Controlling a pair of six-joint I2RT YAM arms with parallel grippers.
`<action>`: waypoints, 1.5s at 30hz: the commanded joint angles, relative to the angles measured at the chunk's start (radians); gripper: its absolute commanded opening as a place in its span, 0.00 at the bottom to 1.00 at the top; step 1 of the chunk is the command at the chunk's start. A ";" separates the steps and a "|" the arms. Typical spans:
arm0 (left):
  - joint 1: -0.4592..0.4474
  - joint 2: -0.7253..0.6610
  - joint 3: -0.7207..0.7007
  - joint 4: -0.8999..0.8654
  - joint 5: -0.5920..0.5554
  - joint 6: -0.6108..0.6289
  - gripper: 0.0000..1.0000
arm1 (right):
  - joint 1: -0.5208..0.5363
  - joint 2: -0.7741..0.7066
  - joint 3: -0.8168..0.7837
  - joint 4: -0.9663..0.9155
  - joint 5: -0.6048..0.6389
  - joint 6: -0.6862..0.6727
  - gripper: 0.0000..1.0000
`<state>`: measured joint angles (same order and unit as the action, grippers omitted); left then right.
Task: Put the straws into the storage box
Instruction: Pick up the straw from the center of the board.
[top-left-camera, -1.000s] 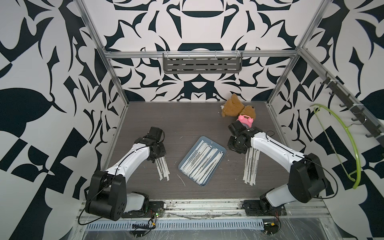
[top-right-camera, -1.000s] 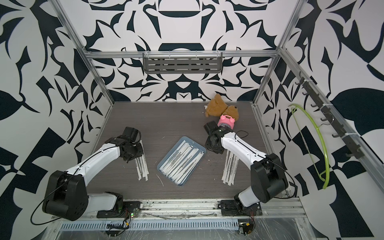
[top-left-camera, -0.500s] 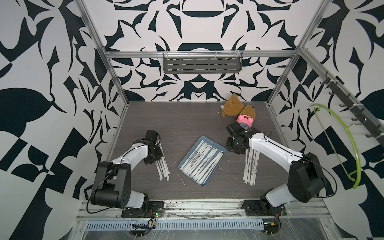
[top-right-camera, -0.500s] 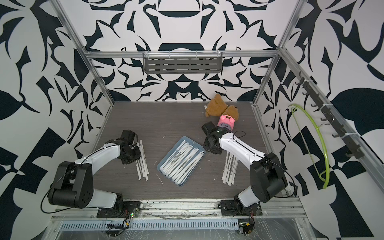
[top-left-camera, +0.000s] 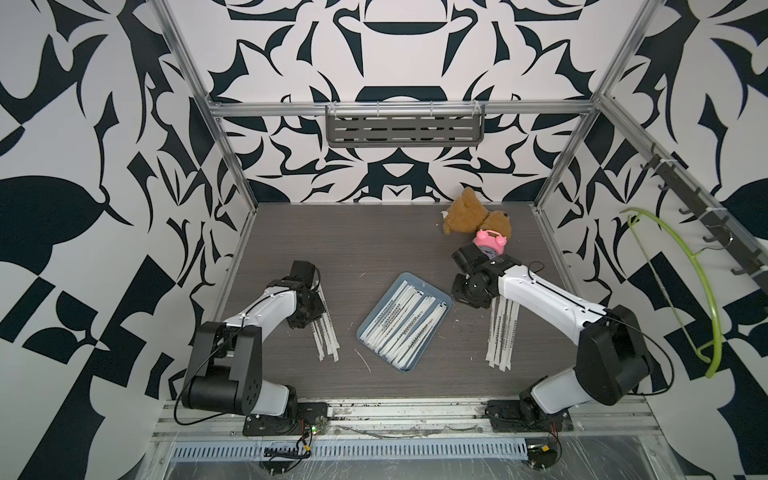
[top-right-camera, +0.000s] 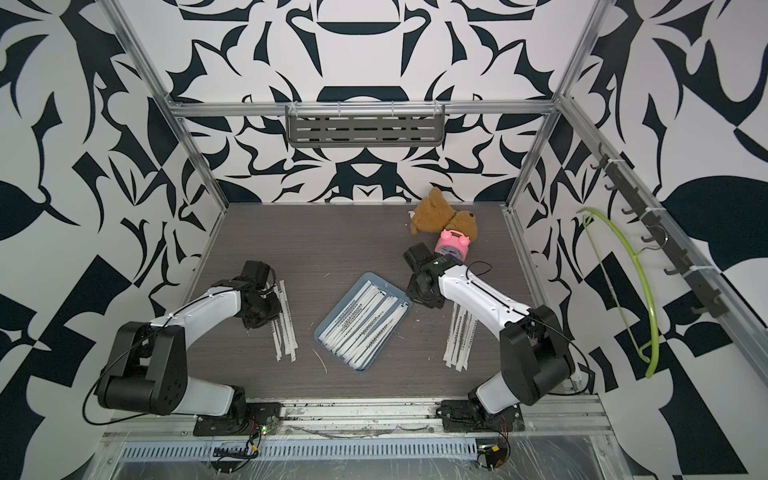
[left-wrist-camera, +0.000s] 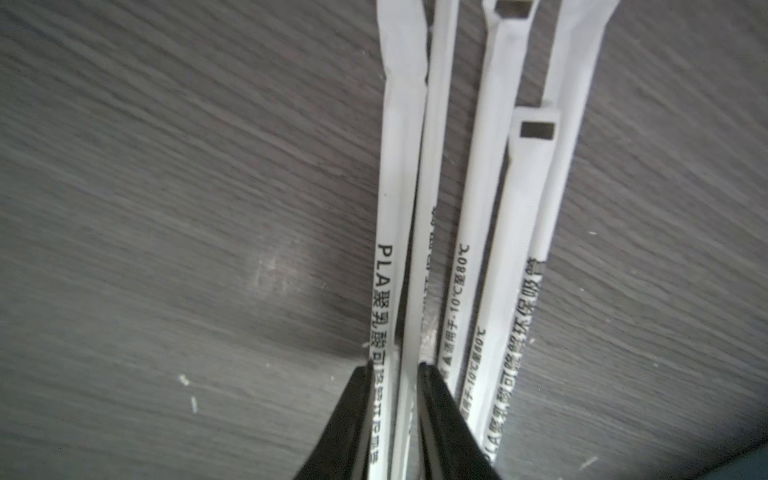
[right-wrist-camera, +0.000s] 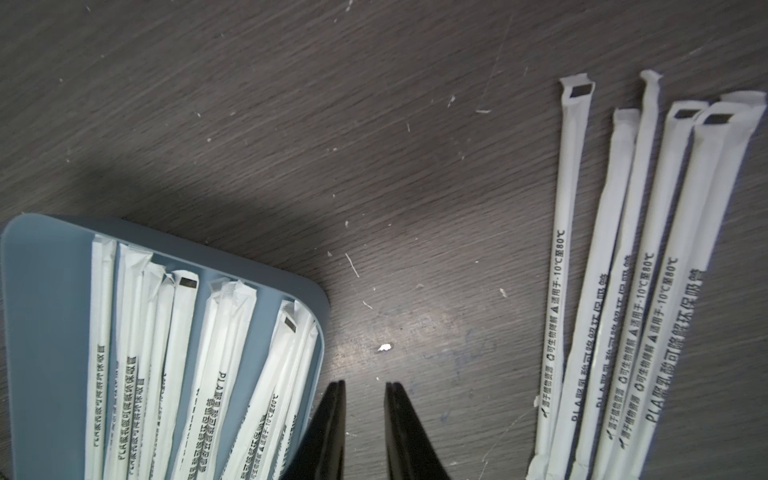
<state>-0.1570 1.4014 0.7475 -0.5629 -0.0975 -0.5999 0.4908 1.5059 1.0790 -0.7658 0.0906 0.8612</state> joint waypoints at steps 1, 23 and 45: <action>0.003 -0.059 -0.003 -0.035 -0.022 -0.015 0.25 | 0.001 -0.010 0.014 -0.004 0.006 -0.004 0.23; 0.013 0.117 0.011 -0.012 0.023 -0.027 0.14 | 0.001 -0.013 0.015 0.005 0.003 -0.001 0.23; -0.317 -0.090 0.369 -0.166 -0.064 0.214 0.02 | -0.022 -0.012 0.041 -0.022 0.027 -0.029 0.23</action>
<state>-0.3420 1.2953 1.0595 -0.7448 -0.1825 -0.5129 0.4816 1.5063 1.0801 -0.7631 0.0910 0.8536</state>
